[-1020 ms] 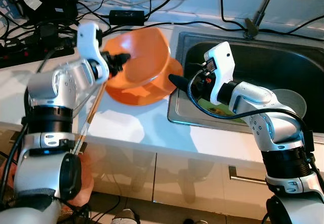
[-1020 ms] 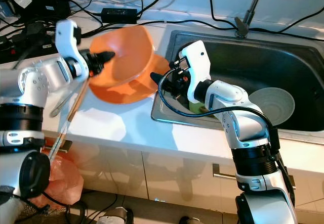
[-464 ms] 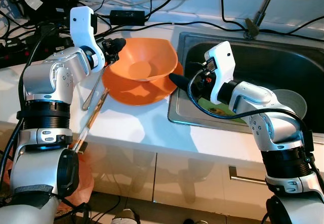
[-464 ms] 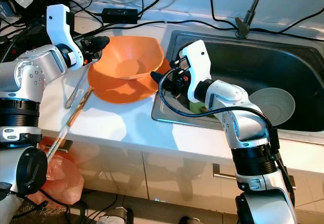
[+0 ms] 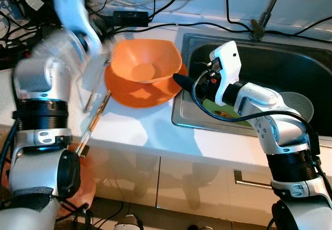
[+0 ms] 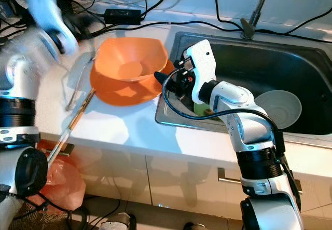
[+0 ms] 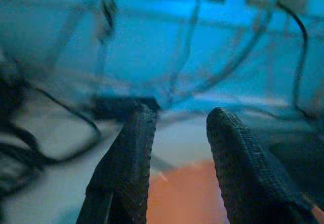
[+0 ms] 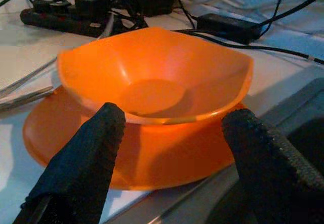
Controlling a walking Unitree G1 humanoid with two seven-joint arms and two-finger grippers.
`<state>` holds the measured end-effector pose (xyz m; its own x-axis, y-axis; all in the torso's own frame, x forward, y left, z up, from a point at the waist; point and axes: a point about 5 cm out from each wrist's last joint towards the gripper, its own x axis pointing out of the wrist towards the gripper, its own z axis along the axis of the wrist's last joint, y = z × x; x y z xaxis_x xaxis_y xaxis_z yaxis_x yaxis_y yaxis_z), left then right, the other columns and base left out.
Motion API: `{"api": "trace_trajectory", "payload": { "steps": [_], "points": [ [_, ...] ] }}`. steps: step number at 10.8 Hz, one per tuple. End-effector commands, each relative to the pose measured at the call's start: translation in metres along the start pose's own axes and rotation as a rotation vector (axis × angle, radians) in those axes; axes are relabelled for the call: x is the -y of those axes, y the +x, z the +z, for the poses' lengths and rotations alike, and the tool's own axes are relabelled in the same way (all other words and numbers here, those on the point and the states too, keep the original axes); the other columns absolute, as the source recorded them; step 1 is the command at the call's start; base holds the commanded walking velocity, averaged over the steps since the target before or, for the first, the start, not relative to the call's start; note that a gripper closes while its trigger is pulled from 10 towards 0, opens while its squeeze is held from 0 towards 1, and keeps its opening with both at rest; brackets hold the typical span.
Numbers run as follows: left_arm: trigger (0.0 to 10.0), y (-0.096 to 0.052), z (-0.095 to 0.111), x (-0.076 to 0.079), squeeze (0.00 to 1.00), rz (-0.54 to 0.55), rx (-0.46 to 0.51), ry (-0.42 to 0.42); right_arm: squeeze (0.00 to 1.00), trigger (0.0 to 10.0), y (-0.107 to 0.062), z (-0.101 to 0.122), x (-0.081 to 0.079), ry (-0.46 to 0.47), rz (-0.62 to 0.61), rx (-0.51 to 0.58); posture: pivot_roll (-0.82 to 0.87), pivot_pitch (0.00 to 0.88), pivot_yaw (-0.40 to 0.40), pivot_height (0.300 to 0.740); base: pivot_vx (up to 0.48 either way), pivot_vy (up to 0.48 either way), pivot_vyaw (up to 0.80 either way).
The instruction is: Kitchen organization
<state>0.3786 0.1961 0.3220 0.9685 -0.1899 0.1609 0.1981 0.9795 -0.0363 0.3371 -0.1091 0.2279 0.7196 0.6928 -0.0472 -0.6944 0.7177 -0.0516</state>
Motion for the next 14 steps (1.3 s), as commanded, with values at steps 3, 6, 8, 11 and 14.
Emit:
{"api": "trace_trajectory", "payload": {
  "steps": [3,6,8,11,14],
  "points": [
    [10.0,-0.03,0.022,-0.007,0.0,0.121,0.197,0.088,0.0,10.0,-0.003,0.016,0.005,-0.017,-0.033,0.09,0.2,0.063,-0.038,0.74,0.0,0.0,0.0],
    [10.0,-0.057,0.004,-0.006,0.0,0.222,0.237,0.085,0.0,10.0,-0.007,0.019,-0.001,0.002,-0.016,0.166,0.21,0.06,-0.042,0.74,0.0,0.0,0.0],
    [10.0,-0.064,0.004,-0.001,0.0,0.228,0.277,0.119,0.0,10.0,-0.006,0.024,-0.004,0.011,-0.022,0.221,0.21,0.054,-0.035,0.74,0.0,0.0,0.0],
    [10.0,-0.091,-0.007,0.018,0.0,0.205,0.337,0.26,0.0,10.0,-0.008,0.022,-0.005,0.025,-0.026,0.222,0.22,0.057,-0.037,0.74,0.0,0.0,0.0],
    [10.0,-0.098,-0.013,0.021,0.0,0.237,0.337,0.3,0.0,10.0,-0.008,0.022,-0.006,0.03,-0.02,0.224,0.21,0.056,-0.044,0.74,0.0,0.0,0.0]
  ]
}}
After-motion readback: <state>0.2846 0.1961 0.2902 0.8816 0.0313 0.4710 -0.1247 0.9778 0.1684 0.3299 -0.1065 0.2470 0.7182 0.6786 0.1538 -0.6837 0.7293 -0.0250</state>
